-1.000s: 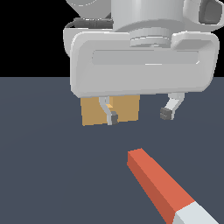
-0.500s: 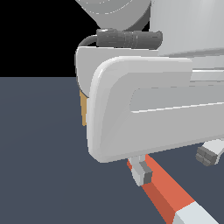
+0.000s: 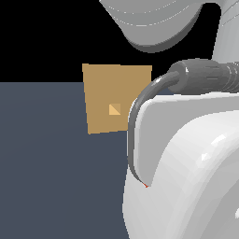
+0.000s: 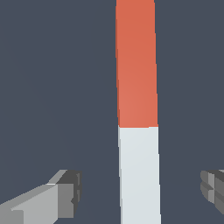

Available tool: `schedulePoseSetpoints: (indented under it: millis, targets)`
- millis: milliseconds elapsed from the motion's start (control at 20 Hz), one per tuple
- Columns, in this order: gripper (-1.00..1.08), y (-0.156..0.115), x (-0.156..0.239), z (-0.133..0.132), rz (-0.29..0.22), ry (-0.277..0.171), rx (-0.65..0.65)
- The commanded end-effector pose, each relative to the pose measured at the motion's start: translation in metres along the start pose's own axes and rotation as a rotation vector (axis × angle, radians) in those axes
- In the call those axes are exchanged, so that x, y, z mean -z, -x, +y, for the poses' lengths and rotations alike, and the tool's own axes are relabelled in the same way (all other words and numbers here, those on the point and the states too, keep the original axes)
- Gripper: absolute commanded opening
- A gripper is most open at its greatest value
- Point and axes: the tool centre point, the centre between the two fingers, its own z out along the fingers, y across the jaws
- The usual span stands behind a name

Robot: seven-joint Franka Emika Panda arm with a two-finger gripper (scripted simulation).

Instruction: Insert the peg into the horizontal hole in a box.

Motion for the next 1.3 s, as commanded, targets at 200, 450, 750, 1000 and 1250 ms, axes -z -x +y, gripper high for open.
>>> schedulePoseSetpoints:
  millis: [200,450,750,1000,1250]
  targets:
    - [1.0,0.014,-0.007,0.005,0.001,-0.002,0.022]
    - [1.0,0.018,-0.009,0.007,0.001,-0.003,0.029]
    - [1.0,0.019,-0.009,0.008,0.001,-0.003,0.03]
    - [1.0,0.019,-0.013,0.007,0.001,-0.003,0.03]
    - [1.0,0.018,-0.035,0.007,0.001,-0.003,0.03]
